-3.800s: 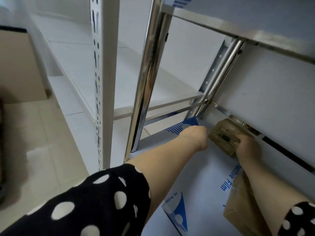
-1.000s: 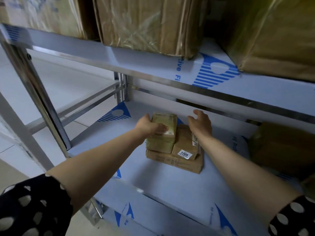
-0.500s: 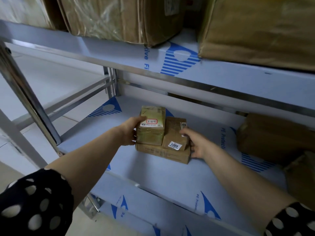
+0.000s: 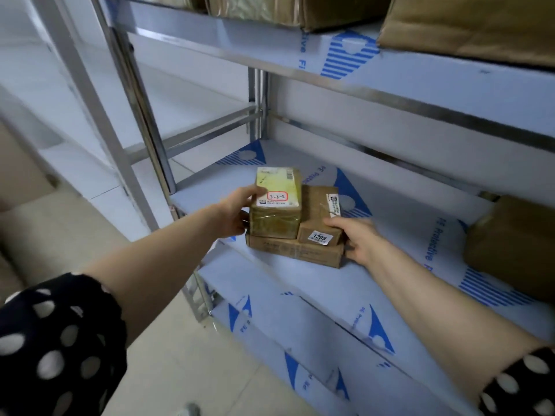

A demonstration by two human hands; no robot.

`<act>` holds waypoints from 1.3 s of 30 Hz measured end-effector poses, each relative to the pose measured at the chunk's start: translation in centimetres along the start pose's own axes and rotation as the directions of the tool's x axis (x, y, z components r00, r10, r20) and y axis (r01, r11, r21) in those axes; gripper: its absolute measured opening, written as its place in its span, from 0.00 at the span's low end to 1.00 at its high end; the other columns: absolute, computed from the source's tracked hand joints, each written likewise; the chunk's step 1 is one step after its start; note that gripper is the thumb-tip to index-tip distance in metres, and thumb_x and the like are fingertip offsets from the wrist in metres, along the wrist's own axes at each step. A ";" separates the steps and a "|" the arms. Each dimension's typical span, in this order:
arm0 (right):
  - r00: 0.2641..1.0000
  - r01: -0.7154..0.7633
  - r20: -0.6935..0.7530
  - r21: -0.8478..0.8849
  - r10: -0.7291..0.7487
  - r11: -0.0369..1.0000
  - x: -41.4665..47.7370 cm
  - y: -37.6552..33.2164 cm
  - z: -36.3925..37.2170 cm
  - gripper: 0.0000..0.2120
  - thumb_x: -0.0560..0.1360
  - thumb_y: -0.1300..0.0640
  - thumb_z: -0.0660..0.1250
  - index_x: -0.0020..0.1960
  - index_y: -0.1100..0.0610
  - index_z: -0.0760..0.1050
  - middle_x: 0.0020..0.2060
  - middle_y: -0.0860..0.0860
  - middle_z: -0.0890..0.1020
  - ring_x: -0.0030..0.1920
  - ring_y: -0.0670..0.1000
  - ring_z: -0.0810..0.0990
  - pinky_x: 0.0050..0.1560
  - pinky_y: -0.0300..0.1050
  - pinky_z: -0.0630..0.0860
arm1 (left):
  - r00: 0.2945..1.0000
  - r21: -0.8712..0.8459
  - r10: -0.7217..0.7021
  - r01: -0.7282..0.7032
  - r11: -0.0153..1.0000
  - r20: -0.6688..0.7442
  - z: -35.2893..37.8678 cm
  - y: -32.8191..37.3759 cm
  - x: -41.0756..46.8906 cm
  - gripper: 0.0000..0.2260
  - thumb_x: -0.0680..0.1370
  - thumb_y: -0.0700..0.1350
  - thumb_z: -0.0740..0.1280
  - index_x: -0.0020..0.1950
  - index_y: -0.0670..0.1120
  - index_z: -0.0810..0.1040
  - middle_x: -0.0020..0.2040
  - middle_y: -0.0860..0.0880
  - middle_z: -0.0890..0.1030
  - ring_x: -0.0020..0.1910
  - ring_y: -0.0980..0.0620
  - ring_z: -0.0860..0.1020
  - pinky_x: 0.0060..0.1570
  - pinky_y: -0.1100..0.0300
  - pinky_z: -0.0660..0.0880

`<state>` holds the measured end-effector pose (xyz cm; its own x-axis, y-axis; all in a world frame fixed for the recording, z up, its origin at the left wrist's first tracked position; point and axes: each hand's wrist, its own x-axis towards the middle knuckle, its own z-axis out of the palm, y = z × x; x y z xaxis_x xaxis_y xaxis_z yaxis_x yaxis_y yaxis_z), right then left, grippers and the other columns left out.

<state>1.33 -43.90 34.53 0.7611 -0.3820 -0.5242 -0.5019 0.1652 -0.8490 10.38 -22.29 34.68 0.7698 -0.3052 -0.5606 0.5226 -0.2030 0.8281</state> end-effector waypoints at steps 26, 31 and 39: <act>0.879 0.143 0.476 -0.273 0.004 0.951 -19.4 9.8 44.3 0.08 0.69 0.59 0.75 0.45 0.59 0.77 0.36 0.54 0.83 0.37 0.49 0.81 0.41 0.47 0.80 | 0.889 -0.317 -0.069 -0.087 0.944 -0.452 -42.7 -18.8 -26.9 0.23 0.71 0.62 0.67 0.51 0.43 0.80 0.47 0.43 0.81 0.43 0.49 0.75 0.51 0.60 0.70; 0.830 0.183 0.556 -0.328 0.033 0.927 -22.0 11.4 53.2 0.12 0.68 0.57 0.75 0.50 0.59 0.78 0.35 0.53 0.83 0.36 0.49 0.80 0.40 0.47 0.78 | 0.841 -0.392 -0.078 -0.165 0.905 -0.536 -49.9 -22.0 -30.8 0.21 0.73 0.60 0.68 0.58 0.45 0.78 0.49 0.45 0.85 0.52 0.45 0.82 0.55 0.51 0.77; 0.720 0.215 0.684 -0.377 0.114 0.901 -23.3 12.9 68.6 0.11 0.70 0.59 0.73 0.51 0.59 0.77 0.35 0.52 0.80 0.36 0.48 0.77 0.38 0.45 0.75 | 0.726 -0.453 -0.138 -0.258 0.853 -0.673 -61.3 -25.8 -33.0 0.21 0.75 0.59 0.66 0.61 0.46 0.76 0.48 0.47 0.84 0.46 0.50 0.81 0.42 0.58 0.75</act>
<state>5.28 29.51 31.24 0.7722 0.3658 -0.5196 -0.4431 -0.2762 -0.8529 -6.04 50.08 31.61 0.7341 0.4326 -0.5234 0.4131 0.3274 0.8498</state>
